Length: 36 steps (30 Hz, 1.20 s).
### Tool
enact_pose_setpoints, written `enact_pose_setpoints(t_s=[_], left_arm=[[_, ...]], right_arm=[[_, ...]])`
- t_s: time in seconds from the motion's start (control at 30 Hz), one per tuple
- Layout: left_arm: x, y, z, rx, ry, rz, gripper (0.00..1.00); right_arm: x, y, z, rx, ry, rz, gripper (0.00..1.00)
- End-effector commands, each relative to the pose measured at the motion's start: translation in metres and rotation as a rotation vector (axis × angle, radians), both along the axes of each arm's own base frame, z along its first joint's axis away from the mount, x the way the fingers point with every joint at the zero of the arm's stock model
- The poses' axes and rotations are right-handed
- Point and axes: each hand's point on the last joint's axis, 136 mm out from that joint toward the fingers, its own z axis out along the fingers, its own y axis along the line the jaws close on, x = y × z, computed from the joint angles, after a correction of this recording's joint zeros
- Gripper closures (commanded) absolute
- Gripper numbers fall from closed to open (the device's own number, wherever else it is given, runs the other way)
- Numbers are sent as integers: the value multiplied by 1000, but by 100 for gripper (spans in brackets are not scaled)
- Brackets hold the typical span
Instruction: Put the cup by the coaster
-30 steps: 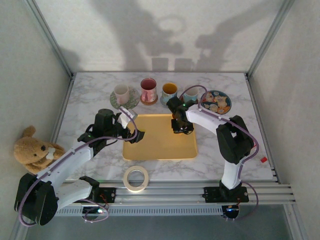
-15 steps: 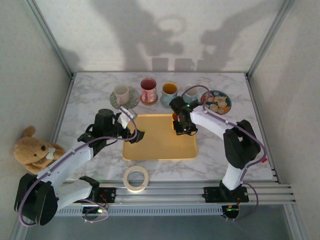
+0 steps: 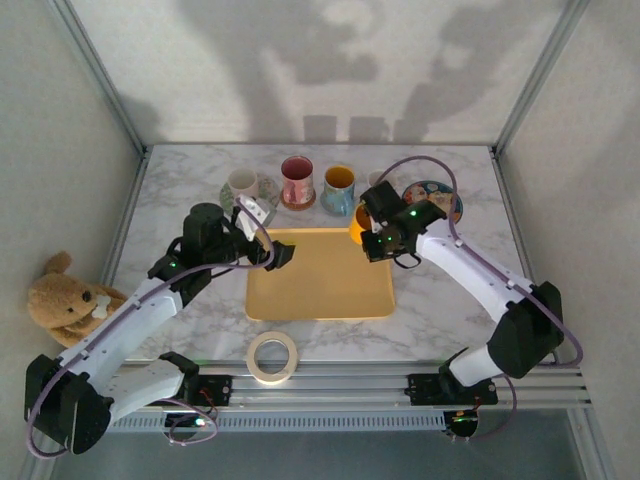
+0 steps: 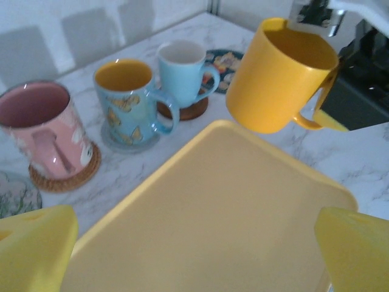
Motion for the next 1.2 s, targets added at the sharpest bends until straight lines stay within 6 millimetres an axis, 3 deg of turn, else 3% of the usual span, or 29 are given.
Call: enact_pose_setpoints(t_s=[0.0,0.1,0.27,0.6,0.77,1.17], left_arm=[[4,-11,32,-51,-64,1,0],[9,-18,45,-61,-91,-9,0],[24,-25,54,-39,-123,-9,0],[54,-46,38,-20,-102,-42,0],[66,-57,34,-21,-99,-67,0],[94,-79,-2,-14,-27,-99,0]], right_arm=[[17,-21,46,8,-128,-40,100],[26,-39,62,18,-157,-89,100],[44,-74,69,2,-165,-193,100],[91,-117,60,-16,-165,-348,100],[117,-132,41,-21,-138,-404,100],[177,-165,-16,-83,-49,-501,100]])
